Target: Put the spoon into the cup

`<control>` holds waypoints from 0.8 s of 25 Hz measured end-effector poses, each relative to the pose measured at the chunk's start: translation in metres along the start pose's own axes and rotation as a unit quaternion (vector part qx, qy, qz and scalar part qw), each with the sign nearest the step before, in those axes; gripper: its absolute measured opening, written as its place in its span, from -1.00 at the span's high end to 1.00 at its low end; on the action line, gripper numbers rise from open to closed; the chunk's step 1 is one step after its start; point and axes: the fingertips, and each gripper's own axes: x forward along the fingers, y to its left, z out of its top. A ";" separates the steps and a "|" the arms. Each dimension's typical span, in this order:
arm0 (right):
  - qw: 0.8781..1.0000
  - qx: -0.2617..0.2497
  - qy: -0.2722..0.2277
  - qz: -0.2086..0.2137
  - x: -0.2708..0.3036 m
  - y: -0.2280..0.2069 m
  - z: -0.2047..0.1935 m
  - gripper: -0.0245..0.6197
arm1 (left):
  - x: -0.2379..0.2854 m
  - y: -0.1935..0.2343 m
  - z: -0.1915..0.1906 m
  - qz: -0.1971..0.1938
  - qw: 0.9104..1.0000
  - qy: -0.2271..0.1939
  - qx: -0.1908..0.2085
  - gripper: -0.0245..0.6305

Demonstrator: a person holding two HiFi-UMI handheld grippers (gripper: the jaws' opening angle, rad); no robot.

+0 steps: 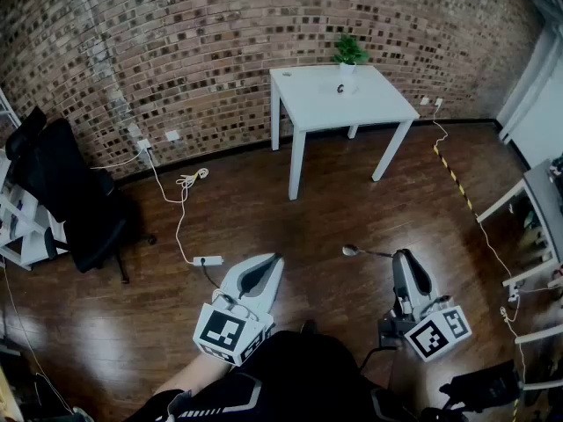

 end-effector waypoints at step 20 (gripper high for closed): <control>1.000 0.020 0.020 -0.005 0.132 -0.127 0.036 0.75 | 0.179 0.098 0.023 0.024 1.000 0.009 -0.006 0.94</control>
